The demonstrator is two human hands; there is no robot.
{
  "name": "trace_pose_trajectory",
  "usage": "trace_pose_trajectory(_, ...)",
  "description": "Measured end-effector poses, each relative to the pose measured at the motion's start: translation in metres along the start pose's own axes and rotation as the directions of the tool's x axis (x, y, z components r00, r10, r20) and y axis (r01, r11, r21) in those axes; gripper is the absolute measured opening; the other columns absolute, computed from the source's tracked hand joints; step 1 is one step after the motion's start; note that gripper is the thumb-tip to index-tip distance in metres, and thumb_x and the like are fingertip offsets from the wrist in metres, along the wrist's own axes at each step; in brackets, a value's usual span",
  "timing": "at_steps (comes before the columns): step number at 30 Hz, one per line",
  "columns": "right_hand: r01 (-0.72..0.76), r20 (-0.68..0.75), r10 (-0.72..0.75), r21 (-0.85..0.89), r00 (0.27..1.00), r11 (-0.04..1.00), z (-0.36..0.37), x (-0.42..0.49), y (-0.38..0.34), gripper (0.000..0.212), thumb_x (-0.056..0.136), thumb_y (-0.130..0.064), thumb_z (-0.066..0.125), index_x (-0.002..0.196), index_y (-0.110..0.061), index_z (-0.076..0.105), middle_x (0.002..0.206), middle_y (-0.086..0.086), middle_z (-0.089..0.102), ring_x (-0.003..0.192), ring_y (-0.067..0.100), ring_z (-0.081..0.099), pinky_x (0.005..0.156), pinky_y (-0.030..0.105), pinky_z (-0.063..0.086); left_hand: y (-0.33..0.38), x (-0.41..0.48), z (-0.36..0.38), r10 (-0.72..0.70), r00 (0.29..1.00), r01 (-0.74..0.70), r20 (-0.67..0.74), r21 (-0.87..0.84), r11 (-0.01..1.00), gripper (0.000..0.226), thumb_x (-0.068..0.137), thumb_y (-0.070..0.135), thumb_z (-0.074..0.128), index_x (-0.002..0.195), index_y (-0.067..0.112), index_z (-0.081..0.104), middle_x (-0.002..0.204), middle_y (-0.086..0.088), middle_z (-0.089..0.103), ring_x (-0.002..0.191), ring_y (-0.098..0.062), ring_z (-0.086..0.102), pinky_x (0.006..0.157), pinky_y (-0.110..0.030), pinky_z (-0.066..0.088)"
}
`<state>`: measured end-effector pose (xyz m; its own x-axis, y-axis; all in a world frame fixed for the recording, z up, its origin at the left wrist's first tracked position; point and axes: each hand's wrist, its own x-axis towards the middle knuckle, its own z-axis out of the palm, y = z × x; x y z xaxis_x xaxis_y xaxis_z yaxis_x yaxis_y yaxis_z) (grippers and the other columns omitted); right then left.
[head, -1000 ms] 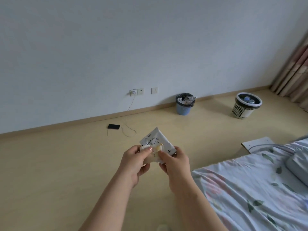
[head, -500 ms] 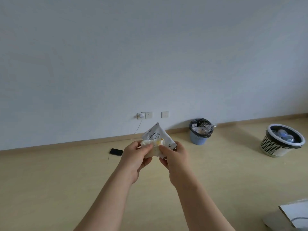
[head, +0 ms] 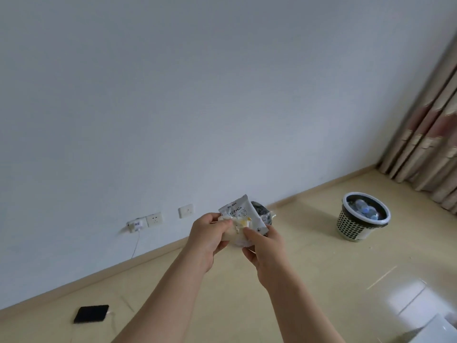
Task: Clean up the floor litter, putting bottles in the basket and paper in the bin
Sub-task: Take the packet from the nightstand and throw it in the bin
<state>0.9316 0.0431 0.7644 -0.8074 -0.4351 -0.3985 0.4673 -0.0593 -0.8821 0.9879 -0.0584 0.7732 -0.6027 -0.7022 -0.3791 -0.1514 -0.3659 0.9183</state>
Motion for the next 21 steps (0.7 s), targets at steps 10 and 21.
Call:
trace_pose_trajectory(10,-0.001,-0.111,0.011,0.085,0.994,0.996,0.013,0.170,-0.073,0.006,0.086,-0.005,0.063,0.088,-0.008,0.057,0.083,0.010,0.059,0.075,0.021,0.056,0.060,0.025,0.049,0.065,0.170,0.092,-0.070,0.989,0.057,0.128,0.099,0.993,0.005,0.088,0.007,0.059,0.089,0.011,0.062,0.087,-0.009,0.063,0.076,-0.021,0.058,0.071,-0.034,0.052)
trace_pose_trajectory(21,-0.028,-0.031,0.027,-0.057,0.999,0.998,-0.020,0.379,-0.178,0.008,0.086,-0.003,0.061,0.089,-0.010,0.058,0.084,0.011,0.062,0.074,0.021,0.058,0.066,0.029,0.050,0.106,0.337,0.228,-0.106,0.994,0.107,0.029,-0.017,0.994,0.004,0.088,0.006,0.060,0.090,0.008,0.063,0.087,-0.008,0.064,0.073,-0.016,0.058,0.057,-0.024,0.048)
